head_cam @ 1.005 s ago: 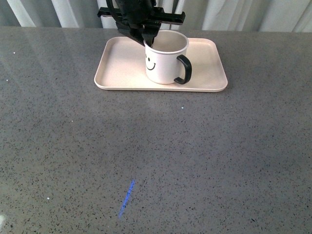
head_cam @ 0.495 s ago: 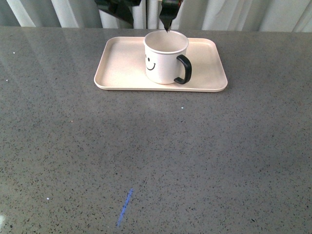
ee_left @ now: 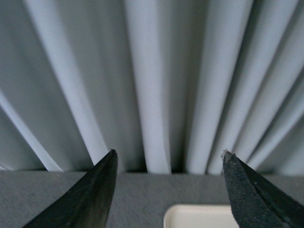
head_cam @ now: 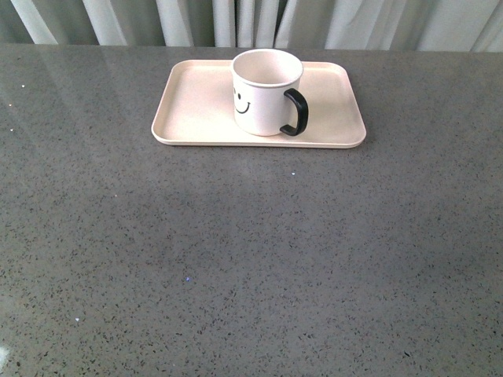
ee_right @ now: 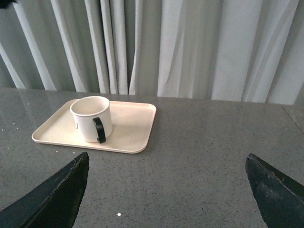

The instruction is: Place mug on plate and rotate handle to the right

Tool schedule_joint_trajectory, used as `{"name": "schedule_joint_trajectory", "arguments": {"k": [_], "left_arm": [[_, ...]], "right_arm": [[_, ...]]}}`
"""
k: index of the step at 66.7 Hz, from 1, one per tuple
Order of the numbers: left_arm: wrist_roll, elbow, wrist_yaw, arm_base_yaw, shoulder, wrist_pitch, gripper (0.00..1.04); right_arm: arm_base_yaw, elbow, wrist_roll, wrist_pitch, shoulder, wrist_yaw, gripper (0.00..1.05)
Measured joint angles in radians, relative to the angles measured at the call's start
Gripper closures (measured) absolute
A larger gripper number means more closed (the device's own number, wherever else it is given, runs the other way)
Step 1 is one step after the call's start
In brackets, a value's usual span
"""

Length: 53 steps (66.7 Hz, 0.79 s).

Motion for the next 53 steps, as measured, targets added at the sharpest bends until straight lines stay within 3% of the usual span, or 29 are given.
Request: {"name": "schedule_joint_trajectory", "arguments": {"k": [7,20,53], "left_arm": [[0.000,-0.274,0.031,0.044,-0.127,0.196,0.69],[-0.003,-0.615,0.094,0.101,-0.278,0.305,1.03],[0.000,-1.000,0.186,0.193,-0.637,0.339,1.03]], "right_arm": [[0.000,0.000,0.000,0.000,0.000,-0.001,0.09],[0.000,0.000,0.000,0.000,0.000,-0.001,0.09],[0.000,0.000,0.000,0.000,0.000,-0.001,0.09]]}}
